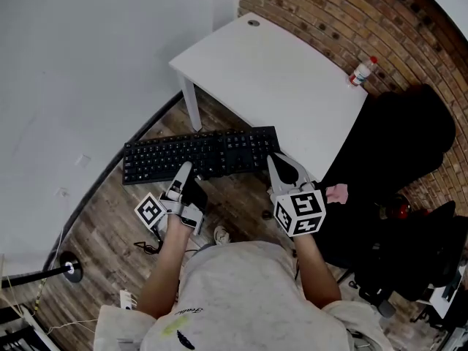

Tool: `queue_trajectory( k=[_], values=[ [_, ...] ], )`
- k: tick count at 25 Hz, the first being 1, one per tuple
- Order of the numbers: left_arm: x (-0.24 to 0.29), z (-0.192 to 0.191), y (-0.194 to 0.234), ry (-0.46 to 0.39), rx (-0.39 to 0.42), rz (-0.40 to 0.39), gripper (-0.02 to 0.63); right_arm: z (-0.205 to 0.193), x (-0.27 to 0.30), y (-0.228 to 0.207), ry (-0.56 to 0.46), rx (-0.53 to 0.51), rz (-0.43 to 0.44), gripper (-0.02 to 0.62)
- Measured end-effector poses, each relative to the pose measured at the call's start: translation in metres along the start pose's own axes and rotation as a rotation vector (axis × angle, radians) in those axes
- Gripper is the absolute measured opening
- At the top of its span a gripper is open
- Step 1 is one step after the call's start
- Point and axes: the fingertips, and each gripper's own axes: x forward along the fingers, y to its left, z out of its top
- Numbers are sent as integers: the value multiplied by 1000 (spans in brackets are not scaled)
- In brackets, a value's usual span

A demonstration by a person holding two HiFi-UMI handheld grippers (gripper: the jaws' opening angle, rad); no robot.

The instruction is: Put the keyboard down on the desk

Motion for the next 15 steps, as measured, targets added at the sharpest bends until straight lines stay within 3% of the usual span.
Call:
queue_trajectory(
  k=[8, 15],
  values=[
    [20, 22, 4, 39, -13, 4, 71, 5, 22, 6, -2, 13, -28, 11],
    [53, 22, 11, 87, -5, 15, 71, 1, 40, -17, -4, 47, -56, 11]
  ],
)
